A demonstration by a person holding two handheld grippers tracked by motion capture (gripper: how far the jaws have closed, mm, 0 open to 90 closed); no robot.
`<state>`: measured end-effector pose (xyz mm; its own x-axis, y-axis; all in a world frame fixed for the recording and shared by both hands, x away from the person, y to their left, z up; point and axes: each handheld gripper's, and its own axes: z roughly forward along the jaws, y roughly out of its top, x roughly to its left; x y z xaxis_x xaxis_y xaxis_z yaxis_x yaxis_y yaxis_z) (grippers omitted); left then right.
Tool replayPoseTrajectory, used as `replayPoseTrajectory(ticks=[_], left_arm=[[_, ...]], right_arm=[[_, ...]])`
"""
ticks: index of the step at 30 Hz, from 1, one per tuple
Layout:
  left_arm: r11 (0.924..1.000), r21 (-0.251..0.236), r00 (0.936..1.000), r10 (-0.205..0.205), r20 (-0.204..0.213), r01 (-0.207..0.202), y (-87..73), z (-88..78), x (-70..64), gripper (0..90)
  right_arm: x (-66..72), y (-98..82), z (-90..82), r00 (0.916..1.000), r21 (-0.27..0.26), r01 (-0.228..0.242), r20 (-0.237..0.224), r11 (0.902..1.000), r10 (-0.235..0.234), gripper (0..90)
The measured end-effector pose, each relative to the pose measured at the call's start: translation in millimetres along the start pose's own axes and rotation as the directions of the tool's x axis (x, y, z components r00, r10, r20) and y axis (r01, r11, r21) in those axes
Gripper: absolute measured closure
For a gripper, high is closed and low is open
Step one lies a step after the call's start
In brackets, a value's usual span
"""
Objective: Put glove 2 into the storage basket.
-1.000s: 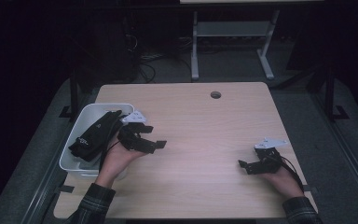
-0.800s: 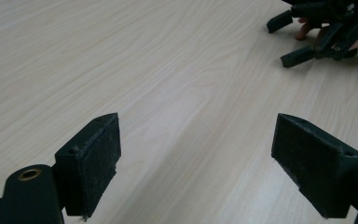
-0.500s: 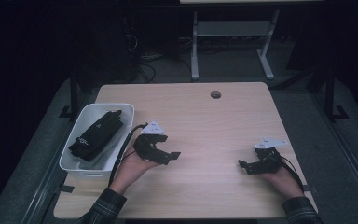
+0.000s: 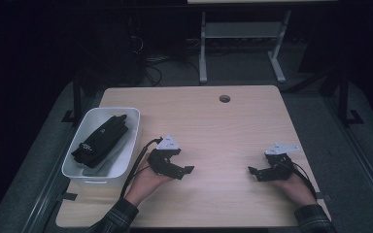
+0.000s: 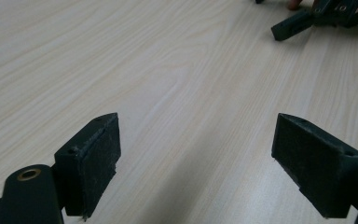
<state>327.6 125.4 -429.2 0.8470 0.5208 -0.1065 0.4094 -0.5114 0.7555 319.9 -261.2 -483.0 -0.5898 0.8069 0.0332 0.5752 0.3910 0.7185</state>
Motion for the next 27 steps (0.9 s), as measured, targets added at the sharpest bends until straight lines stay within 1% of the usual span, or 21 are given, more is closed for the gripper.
replayPoseTrajectory(ticks=[1, 3, 5, 6, 7, 9, 10, 12, 15, 16, 18, 21, 23, 24, 26, 27], left_arm=[[1.0, 0.007, 1.0, 0.001, -0.003, -0.001, -0.5, 0.9, 0.0, 14.6], [1.0, 0.003, 1.0, -0.005, -0.002, 0.005, -2.0, 4.0, -0.7, 14.6], [1.0, 0.002, 0.9999, 0.007, -0.008, -0.007, -3.4, 6.5, -0.7, 14.7], [1.0, -0.007, 1.0, -0.005, -0.005, 0.005, -4.7, 9.4, -1.7, 14.7], [1.0, -0.002, 1.0, -0.006, -0.002, 0.006, -5.9, 11.6, -2.0, 14.7], [0.9999, 0.013, 1.0, 0.006, -0.002, -0.006, -8.1, 15.0, -2.7, 14.6], [0.9999, 0.013, 1.0, 0.001, -0.001, -0.001, -9.4, 17.2, -3.6, 14.6], [0.9995, 0.03, 0.9999, 0.012, -0.001, -0.012, -11.5, 20.5, -3.8, 14.6], [0.9991, 0.038, 0.9999, 0.016, -0.005, -0.016, -13.6, 24.3, -4.7, 14.6], [0.9994, 0.033, 0.9999, 0.01, -0.006, -0.01, -14.4, 26.0, -5.3, 14.5], [0.9988, 0.044, 0.9997, 0.021, -0.011, -0.021, -16.0, 28.2, -5.4, 14.5], [0.9984, 0.053, 0.9996, 0.02, -0.019, -0.019, -18.3, 32.3, -6.6, 14.2], [0.9963, 0.074, 0.9983, 0.046, -0.035, -0.043, -19.7, 34.6, -6.7, 14.2], [0.9955, 0.081, 0.9977, 0.052, -0.043, -0.049, -20.4, 35.9, -7.2, 14.2], [0.9949, 0.088, 0.9976, 0.054, -0.044, -0.05, -21.7, 38.0, -7.4, 14.0], [0.9937, 0.096, 0.9968, 0.063, -0.048, -0.058, -22.1, 38.6, -7.1, 13.8]], right_arm=[[0.0, 0.1, -0.1, 1.0, 0.001, -0.001, 0.0, 1.0, 0.001, 9.2], [0.0, 0.1, 0.0, 1.0, 0.001, 0.001, 0.0, 1.0, -0.001, 9.2], [0.0, 0.1, 0.0, 1.0, 0.0, 0.0, 0.0, 1.0, 0.0, 9.2], [0.1, 0.0, 0.0, 1.0, 0.0, -0.001, 0.0, 1.0, 0.001, 9.2], [0.0, 0.1, 0.0, 1.0, 0.0, 0.0, 0.0, 1.0, 0.0, 9.2], [0.0, 0.0, 0.0, 1.0, 0.0, -0.001, 0.0, 1.0, 0.001, 9.2], [0.0, 0.0, 0.0, 1.0, 0.0, 0.0, 0.0, 1.0, 0.0, 9.2], [0.0, 0.0, 0.0, 1.0, 0.0, 0.001, -0.001, 1.0, -0.001, 9.2], [0.2, 0.0, 0.0, 1.0, 0.0, 0.001, -0.003, 1.0, -0.001, 9.2], [0.3, 0.0, 0.0, 1.0, 0.0, 0.0, -0.003, 1.0, 0.0, 9.2], [0.3, 0.1, 0.0, 1.0, 0.0, 0.0, -0.003, 1.0, 0.0, 9.2], [0.3, 0.0, 0.0, 1.0, 0.0, 0.002, -0.003, 1.0, -0.002, 9.2], [0.4, 0.0, 0.0, 1.0, 0.0, 0.001, -0.004, 1.0, -0.001, 9.2], [0.4, 0.1, 0.0, 1.0, 0.0, 0.0, -0.004, 1.0, 0.0, 9.2], [0.5, 0.1, 0.0, 1.0, 0.001, 0.001, -0.004, 1.0, -0.001, 9.2], [0.5, 0.0, 0.0, 1.0, 0.001, 0.001, -0.005, 1.0, -0.001, 9.2]])
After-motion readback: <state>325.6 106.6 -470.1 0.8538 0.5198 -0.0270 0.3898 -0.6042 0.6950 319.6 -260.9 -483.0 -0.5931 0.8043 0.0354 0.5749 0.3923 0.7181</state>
